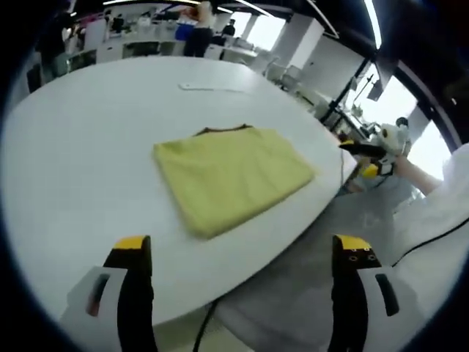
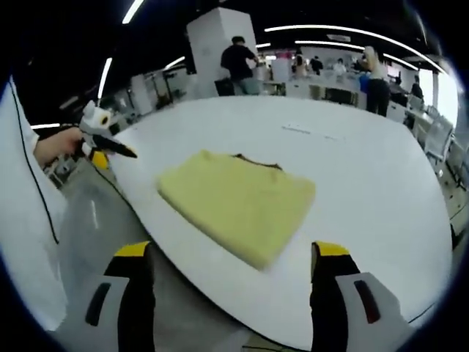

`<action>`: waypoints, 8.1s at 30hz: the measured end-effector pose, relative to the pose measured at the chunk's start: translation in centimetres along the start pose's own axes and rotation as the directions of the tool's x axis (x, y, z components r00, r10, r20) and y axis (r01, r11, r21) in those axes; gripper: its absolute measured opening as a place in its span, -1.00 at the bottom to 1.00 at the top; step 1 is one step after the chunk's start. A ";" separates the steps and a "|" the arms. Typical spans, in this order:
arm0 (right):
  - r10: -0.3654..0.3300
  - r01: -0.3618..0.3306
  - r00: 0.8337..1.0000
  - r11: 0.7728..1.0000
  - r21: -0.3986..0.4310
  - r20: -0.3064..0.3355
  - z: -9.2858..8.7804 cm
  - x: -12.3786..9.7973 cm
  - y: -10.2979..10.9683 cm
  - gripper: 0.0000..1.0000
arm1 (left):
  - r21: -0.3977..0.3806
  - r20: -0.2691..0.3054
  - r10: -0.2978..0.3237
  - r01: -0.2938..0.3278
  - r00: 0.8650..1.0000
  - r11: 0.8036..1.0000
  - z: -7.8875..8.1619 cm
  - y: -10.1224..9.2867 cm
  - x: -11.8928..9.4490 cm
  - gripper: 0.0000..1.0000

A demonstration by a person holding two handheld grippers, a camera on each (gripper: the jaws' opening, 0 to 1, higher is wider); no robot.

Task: Fold the garment on the visible template until the final outline fits inside the template.

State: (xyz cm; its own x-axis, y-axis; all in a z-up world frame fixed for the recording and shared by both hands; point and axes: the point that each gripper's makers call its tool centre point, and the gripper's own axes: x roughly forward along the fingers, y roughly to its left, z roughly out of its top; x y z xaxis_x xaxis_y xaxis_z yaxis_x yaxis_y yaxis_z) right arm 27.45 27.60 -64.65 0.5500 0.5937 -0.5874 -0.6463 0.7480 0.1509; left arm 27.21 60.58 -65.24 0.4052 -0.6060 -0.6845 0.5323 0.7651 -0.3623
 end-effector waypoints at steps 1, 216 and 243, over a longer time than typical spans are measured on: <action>0.001 -0.001 1.000 1.000 0.006 -0.003 -0.1 0.0 0.0 0.84 | -0.004 0.001 0.000 0.000 1.000 1.000 -0.1 0.0 0.0 0.99; 0.111 -0.129 0.982 0.985 -0.116 -0.153 -6.3 5.3 -4.6 -0.64 | 0.087 -0.060 -0.063 0.068 0.996 0.994 -3.2 5.8 5.5 -0.52; 0.123 -0.141 0.978 0.985 -0.103 -0.168 -6.6 7.6 -4.0 -0.90 | 0.163 -0.055 -0.035 0.044 0.998 0.986 -3.9 6.4 7.9 -1.00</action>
State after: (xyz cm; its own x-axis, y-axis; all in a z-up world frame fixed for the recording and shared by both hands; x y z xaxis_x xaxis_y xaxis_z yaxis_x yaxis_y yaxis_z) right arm 30.71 27.19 -75.01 0.3699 0.6227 -0.6895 -0.7685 0.6221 0.1495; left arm 30.89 61.51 -75.46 0.3446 -0.6197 -0.7051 0.6637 0.6921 -0.2839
